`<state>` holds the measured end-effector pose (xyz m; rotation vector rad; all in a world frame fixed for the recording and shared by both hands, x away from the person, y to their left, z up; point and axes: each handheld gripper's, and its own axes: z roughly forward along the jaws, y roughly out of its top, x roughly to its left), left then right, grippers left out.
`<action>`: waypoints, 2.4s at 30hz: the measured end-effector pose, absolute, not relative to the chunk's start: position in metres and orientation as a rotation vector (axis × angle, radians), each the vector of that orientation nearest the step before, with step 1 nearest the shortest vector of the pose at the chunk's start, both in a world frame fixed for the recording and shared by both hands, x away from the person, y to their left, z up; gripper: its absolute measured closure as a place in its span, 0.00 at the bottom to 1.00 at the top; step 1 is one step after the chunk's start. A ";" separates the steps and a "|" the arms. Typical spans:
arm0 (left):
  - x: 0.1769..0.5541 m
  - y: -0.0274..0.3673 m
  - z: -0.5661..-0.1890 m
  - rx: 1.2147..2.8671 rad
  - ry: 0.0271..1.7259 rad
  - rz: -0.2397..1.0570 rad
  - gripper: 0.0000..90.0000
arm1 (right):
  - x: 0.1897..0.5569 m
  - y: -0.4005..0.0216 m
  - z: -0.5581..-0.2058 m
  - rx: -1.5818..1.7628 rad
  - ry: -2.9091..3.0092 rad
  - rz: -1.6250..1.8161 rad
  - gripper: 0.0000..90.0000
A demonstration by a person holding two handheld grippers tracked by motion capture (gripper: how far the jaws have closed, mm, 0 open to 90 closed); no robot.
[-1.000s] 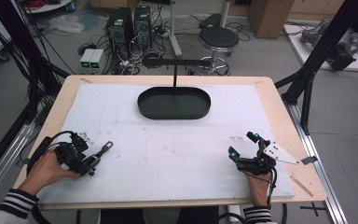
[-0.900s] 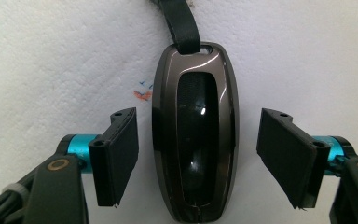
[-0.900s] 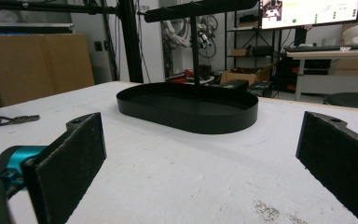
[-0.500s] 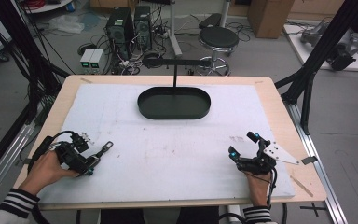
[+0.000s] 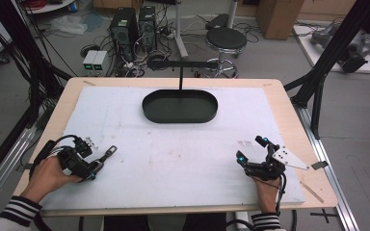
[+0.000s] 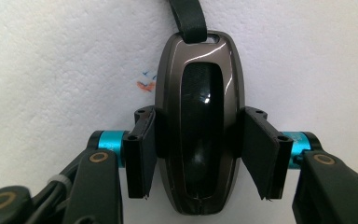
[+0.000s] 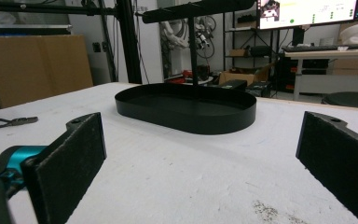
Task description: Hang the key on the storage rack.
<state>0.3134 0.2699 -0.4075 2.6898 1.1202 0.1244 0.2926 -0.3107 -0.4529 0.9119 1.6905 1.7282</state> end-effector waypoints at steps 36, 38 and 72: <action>0.320 0.282 -0.364 2.124 0.986 0.483 0.54 | 0.293 -0.311 -0.453 0.910 1.686 1.732 0.00; 0.325 0.279 -0.360 2.112 0.981 0.491 0.54 | 0.293 -0.311 -0.453 0.912 1.690 1.730 0.00; 0.413 0.196 -0.310 2.043 0.918 0.564 0.54 | 0.293 -0.310 -0.453 0.896 1.695 1.723 0.00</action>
